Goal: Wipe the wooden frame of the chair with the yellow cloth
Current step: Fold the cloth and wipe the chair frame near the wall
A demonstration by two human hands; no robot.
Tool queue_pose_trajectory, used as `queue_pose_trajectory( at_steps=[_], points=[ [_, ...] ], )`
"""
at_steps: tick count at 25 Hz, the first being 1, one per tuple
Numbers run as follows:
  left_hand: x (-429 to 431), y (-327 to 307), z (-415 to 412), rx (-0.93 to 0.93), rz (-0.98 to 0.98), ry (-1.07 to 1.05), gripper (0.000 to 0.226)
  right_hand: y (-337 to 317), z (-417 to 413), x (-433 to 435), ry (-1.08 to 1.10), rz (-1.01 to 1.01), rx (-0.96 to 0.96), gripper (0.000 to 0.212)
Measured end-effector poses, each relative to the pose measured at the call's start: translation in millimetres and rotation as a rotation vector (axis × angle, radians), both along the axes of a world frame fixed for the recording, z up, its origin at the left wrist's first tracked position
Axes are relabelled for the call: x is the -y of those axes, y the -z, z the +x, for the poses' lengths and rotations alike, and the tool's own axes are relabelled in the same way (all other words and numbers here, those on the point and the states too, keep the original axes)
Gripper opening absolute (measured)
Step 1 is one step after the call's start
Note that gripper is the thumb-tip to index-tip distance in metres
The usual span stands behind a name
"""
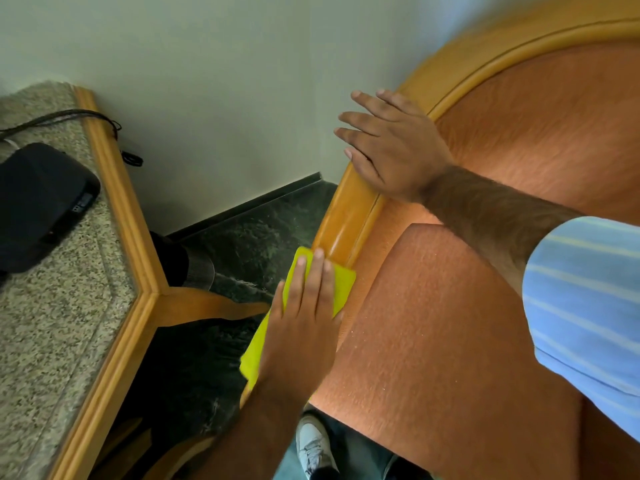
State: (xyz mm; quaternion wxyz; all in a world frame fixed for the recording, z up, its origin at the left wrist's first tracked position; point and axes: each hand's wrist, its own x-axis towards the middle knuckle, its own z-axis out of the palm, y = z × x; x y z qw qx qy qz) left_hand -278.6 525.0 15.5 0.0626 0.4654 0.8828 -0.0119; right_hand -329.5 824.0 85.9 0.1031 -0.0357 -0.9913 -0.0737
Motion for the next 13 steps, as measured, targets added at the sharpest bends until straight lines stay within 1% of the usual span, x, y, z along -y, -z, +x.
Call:
queue_pose_trajectory(
  at_steps=[2,5,6,7,8,9,10,11,12,13],
  points=[
    [30,2,15,0.012,-0.085,-0.019,0.08,2,4,-1,-0.003,-0.003,0.009,0.053],
    [34,-7,20,0.056,-0.15,0.0,0.078,-6,3,4,0.042,-0.046,0.033,0.053],
    [33,-11,17,0.08,-0.105,0.011,0.078,-7,7,12,0.099,-0.065,0.031,0.055],
    [32,-15,12,0.134,0.009,-0.022,0.079,-8,14,22,0.169,-0.111,-0.002,0.058],
    [30,-22,4,0.231,0.156,-0.109,0.081,-1,28,41,0.258,-0.226,-0.082,0.062],
    [27,-31,-8,0.377,0.289,-0.24,0.083,-3,47,64,0.353,-0.423,-0.194,0.064],
    [23,-40,-22,0.547,0.365,-0.391,0.086,-1,71,95,0.488,-0.688,-0.288,0.063],
    [16,-47,-36,0.716,0.375,-0.511,0.091,2,94,129,0.637,-1.042,-0.363,0.056],
    [10,-54,-49,0.834,0.306,-0.597,0.093,7,114,168,0.786,-1.405,-0.375,0.04],
    [4,-56,-60,0.862,0.188,-0.616,0.09,9,130,209,0.889,-1.713,-0.33,0.025]
  ],
)
